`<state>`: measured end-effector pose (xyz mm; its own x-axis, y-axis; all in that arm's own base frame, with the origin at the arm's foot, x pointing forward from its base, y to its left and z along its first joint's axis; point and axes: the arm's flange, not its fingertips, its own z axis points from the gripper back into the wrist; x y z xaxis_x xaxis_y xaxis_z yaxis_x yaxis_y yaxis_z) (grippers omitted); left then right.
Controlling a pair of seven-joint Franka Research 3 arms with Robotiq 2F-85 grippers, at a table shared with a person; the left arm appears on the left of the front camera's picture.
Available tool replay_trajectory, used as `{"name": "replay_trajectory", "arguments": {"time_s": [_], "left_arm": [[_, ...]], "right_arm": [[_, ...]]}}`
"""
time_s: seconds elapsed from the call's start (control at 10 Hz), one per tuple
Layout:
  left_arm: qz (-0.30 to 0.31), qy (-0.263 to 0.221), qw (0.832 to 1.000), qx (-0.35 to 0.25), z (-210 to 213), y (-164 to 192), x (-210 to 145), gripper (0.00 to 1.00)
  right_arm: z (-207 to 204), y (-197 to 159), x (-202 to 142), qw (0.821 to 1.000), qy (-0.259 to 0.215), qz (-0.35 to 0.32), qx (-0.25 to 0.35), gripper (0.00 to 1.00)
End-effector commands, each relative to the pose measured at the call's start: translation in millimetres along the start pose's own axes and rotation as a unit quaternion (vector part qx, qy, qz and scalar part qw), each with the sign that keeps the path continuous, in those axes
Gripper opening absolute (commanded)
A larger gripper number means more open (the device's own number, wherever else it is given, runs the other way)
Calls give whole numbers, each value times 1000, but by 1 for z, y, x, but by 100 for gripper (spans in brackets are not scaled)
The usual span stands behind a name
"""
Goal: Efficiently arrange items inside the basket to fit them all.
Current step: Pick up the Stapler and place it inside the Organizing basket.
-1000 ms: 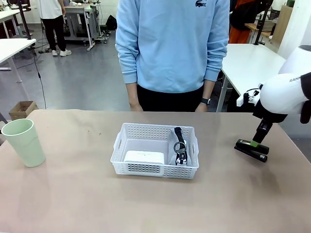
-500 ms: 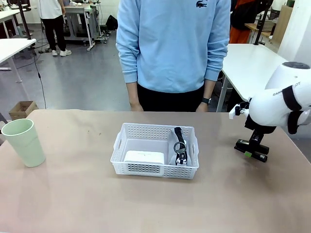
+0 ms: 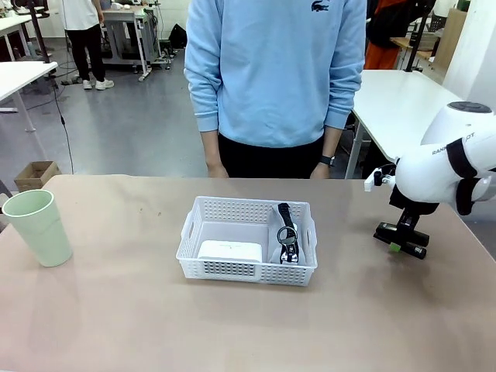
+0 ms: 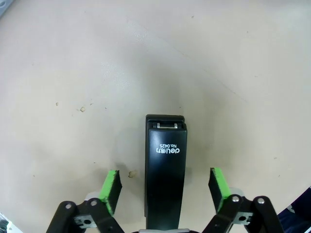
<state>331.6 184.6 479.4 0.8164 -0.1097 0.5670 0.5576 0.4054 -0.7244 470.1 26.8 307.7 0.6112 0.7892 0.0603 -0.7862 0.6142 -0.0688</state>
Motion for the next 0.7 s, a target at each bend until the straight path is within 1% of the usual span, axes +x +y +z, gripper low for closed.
{"name": "replay_trajectory", "arguments": {"time_s": [0.0, 0.1, 0.3, 0.4, 0.6], "left_arm": [[2, 4, 1000, 4, -2, -2, -2, 100], [2, 4, 1000, 4, -2, -2, -2, 100], [2, 4, 1000, 4, -2, -2, -2, 100], [2, 4, 1000, 4, -2, -2, -2, 100], [2, 4, 1000, 4, -2, -2, -2, 100]], "right_arm": [[0, -4, 0, 1000, -9, 13, 7, 43], [1, -4, 0, 1000, -4, 13, 3, 0], [3, -3, -1, 1000, -5, 15, 3, 0], [4, -3, -3, 1000, -5, 13, -1, 17], [4, -2, -5, 1000, -7, 16, 3, 0]]}}
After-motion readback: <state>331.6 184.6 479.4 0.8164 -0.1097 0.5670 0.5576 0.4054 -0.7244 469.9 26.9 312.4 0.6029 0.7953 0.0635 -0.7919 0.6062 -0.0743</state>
